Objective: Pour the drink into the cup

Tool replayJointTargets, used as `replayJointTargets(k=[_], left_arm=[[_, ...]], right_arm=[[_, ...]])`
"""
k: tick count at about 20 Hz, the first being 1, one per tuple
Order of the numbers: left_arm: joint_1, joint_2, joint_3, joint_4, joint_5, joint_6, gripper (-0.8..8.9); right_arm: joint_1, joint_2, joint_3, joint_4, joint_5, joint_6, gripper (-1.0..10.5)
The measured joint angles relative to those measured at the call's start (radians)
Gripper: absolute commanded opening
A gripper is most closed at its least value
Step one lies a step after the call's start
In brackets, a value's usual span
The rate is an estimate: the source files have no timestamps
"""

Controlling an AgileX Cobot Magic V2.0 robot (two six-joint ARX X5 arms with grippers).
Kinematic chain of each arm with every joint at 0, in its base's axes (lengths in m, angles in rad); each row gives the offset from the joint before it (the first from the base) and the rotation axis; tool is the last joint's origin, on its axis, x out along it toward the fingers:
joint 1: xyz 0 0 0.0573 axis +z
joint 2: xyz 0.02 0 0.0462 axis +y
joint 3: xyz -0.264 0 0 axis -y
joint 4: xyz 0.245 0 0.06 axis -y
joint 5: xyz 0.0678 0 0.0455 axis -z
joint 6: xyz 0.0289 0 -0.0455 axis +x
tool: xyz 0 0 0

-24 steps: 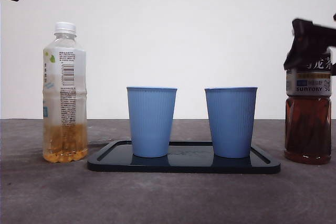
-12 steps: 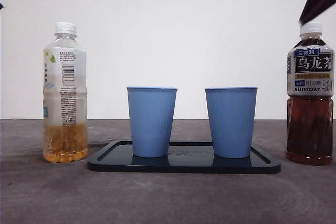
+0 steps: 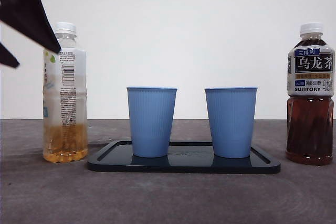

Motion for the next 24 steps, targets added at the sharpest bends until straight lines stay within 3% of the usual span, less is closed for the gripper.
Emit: replayJointTargets(k=[7,18,22,24], left_arm=[[0.000,0.115,-0.175,0.354,-0.044,-0.077,4.68],[0.000,0.391,-0.176,0.798,-0.101,-0.090,4.66],[0.000,0.433,-0.176,0.859,-0.101,-0.089,3.06],[0.000,0.439,-0.176,0.869,-0.103,-0.089,2.96]], right_arm=[[0.000,-0.002,0.000,-0.016,-0.002,0.001,4.4],[0.000,-0.002,0.000,-0.009,-0.002,0.003,4.4],[0.000,-0.002,0.000,-0.009,-0.001,0.003,4.4],[0.000,-0.002,0.000,-0.008,0.002,0.003,4.4]])
